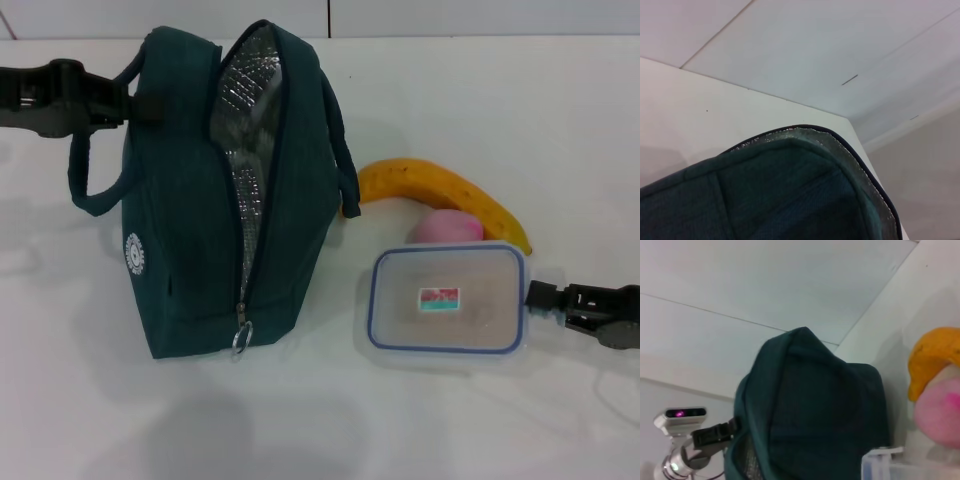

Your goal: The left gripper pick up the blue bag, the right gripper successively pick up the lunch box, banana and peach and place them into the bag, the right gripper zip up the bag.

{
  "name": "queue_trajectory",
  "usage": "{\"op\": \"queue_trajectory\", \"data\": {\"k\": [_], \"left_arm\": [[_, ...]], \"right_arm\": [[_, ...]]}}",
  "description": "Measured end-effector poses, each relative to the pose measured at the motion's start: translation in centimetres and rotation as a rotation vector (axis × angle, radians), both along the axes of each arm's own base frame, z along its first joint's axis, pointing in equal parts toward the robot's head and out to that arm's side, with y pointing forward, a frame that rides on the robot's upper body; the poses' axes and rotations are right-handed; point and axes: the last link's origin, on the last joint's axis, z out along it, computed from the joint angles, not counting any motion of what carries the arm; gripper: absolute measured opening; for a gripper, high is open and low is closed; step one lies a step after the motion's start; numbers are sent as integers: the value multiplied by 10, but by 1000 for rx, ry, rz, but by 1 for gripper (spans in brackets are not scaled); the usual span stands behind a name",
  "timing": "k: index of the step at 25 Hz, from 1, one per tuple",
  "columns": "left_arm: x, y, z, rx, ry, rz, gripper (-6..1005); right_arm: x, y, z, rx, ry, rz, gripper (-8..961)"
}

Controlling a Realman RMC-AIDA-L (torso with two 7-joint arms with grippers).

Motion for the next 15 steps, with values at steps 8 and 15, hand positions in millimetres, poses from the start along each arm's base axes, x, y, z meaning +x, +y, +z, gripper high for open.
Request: {"op": "queue_trajectory", "data": {"k": [8,15], "left_arm": [[0,0,1,4,-2,0,34],[0,0,0,1,-1,-2,34]], "right_arm": [[-5,-1,1,3,35,12,173],[-7,-1,1,12,50,22,155]]}}
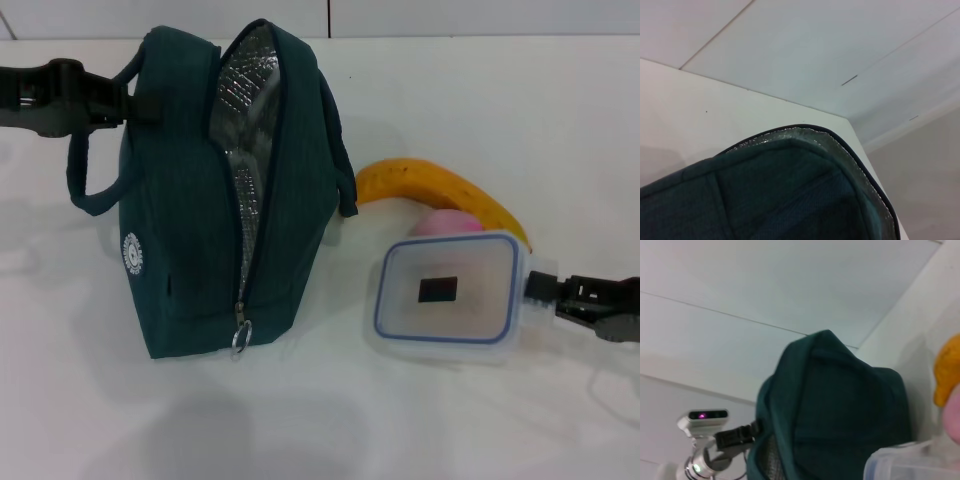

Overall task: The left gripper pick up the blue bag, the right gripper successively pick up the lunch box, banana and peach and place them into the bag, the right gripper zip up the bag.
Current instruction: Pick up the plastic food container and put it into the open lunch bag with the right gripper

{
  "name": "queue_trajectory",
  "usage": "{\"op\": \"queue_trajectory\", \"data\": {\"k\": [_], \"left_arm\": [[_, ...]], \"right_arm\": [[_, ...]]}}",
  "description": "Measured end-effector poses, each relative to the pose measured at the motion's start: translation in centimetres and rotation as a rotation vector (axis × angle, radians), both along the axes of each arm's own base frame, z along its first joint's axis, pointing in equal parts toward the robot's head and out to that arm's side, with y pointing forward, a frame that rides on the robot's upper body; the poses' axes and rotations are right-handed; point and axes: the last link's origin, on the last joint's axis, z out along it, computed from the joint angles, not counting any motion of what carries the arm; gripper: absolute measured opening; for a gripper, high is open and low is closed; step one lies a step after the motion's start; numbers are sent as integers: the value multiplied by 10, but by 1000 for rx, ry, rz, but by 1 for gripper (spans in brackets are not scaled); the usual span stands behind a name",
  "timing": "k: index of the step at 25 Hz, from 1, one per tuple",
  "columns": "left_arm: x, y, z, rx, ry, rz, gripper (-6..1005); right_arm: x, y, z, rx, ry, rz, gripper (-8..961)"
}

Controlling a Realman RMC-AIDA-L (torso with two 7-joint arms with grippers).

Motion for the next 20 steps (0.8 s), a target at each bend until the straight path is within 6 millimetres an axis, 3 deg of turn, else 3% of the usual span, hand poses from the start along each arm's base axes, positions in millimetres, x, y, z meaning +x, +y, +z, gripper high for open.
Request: {"op": "queue_trajectory", "data": {"k": [20], "left_arm": [[0,0,0,0,0,0,35]], "right_arm": [[-7,1,13,65,84,23,101]]}}
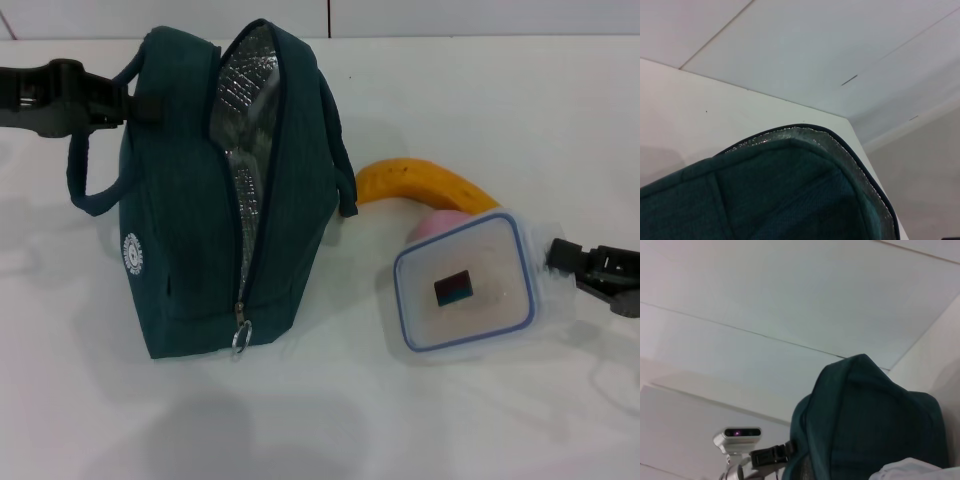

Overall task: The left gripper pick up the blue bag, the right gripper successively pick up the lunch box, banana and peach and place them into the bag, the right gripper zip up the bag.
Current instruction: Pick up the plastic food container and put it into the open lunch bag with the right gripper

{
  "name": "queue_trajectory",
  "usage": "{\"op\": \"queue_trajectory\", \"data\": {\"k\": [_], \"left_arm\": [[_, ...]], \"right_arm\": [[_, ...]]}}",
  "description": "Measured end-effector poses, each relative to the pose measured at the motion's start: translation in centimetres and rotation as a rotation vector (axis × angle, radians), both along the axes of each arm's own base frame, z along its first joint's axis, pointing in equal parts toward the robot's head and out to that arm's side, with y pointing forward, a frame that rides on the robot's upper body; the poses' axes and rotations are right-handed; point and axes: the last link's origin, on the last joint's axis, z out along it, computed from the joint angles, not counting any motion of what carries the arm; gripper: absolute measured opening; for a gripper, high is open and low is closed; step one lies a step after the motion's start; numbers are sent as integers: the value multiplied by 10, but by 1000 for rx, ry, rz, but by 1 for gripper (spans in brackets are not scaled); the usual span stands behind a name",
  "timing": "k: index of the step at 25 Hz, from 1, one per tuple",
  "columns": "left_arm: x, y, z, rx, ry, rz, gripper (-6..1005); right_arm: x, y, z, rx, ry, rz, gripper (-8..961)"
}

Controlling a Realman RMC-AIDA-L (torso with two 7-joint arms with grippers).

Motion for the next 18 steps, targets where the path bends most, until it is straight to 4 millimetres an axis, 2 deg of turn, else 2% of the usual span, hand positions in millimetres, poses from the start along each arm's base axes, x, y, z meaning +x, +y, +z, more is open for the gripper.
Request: {"op": "queue_trajectory", "data": {"k": [18], "left_arm": [[1,1,0,-2,1,-2,35]], "right_arm": [[-21,9,22,97,234,-7,94]]}}
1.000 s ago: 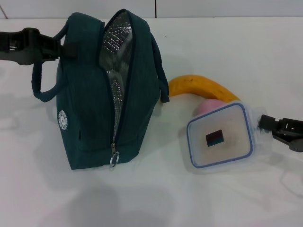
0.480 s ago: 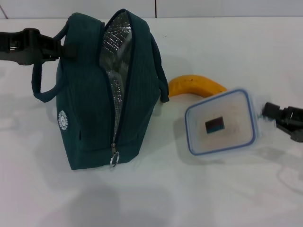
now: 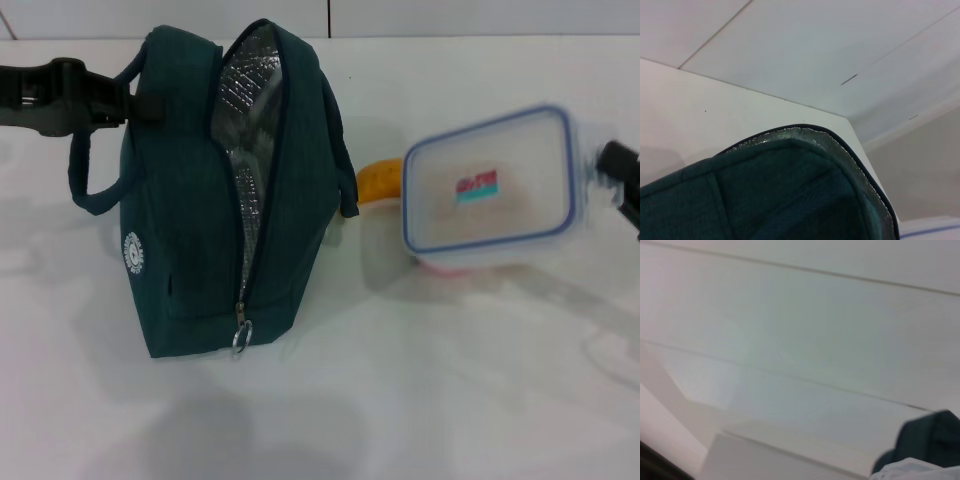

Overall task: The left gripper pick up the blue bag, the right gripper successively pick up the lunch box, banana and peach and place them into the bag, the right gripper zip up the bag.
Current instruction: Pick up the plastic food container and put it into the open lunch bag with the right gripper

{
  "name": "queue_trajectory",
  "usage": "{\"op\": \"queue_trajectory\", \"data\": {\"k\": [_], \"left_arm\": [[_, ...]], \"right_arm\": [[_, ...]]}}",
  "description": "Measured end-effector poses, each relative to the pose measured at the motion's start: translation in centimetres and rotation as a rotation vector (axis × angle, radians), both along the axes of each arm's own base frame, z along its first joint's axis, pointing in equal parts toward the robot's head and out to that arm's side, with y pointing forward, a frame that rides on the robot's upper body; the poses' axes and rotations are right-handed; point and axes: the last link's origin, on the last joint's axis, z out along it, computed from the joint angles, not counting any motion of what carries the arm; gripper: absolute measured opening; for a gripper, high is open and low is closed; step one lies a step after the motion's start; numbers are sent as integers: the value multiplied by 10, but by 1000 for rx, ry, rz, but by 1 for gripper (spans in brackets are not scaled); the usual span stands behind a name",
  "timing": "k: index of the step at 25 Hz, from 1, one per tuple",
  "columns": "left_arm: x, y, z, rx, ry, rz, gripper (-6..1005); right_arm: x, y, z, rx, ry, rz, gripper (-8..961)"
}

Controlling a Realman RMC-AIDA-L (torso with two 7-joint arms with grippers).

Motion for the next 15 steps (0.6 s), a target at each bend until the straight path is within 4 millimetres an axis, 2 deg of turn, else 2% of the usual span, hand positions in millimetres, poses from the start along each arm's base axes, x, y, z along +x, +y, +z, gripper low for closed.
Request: {"op": "queue_trajectory", "data": {"k": [15], "left_arm": [[8,3,-3,-6,-22,-14,34]], "right_arm": [[-23,23,16,70,178,-4,93]]}}
